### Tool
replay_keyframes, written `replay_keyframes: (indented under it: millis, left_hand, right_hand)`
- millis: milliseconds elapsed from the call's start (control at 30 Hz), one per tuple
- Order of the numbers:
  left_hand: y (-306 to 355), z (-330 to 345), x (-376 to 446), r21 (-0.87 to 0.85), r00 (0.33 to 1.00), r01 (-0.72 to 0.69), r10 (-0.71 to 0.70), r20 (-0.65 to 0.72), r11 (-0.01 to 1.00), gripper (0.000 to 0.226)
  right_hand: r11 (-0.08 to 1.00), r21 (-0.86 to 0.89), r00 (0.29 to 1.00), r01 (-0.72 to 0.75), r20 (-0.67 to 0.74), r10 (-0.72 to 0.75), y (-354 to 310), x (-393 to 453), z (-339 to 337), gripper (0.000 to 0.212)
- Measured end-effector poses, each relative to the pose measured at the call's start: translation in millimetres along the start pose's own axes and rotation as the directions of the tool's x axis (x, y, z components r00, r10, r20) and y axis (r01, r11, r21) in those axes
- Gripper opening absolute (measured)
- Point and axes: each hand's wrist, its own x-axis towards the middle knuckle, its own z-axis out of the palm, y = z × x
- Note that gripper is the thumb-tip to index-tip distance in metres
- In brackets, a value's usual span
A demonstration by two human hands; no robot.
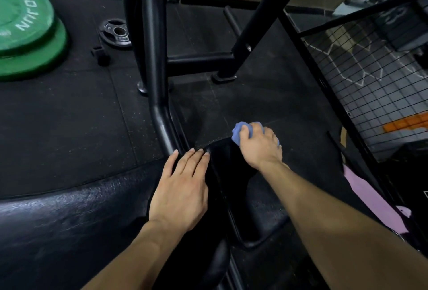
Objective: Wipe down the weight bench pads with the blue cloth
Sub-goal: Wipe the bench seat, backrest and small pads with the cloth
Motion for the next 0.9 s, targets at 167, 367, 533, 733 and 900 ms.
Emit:
replay_keyframes:
  millis: [167,367,533,733,900]
  left_hand:
    - [3,-5,0,-0.006,1.000,0.010,-0.010,0.015,1.000,0.062]
    - [4,-7,1,0.016,1.000,0.015,-0.015,0.021,1.000,0.062]
    - [4,-6,1,0.000,1.000,0.018,-0.018,0.008,1.000,0.062]
    - [4,-6,1,-0.003,1.000,0.014,-0.014,-0.015,1.000,0.061]
    - [4,-4,1,0.022,1.000,0.014,-0.014,-0.004,1.000,0.061]
  right_hand:
    - [1.000,0.000,0.995,0.029,-0.099,-0.029,7,-26,16,0.057]
    - [0.993,-0.079,0.983,0.086,-0.158,-0.098,37,-95,45,0.061]
    - [0.985,-0.088,0.965,0.147,-0.207,-0.163,66,-174,72,0.062]
    - [0.994,-0.073,0.974,0.076,-0.209,-0.090,68,-173,75,0.063]
    - [0.997,-0.018,0.982,-0.072,-0.175,0.068,45,-115,55,0.062]
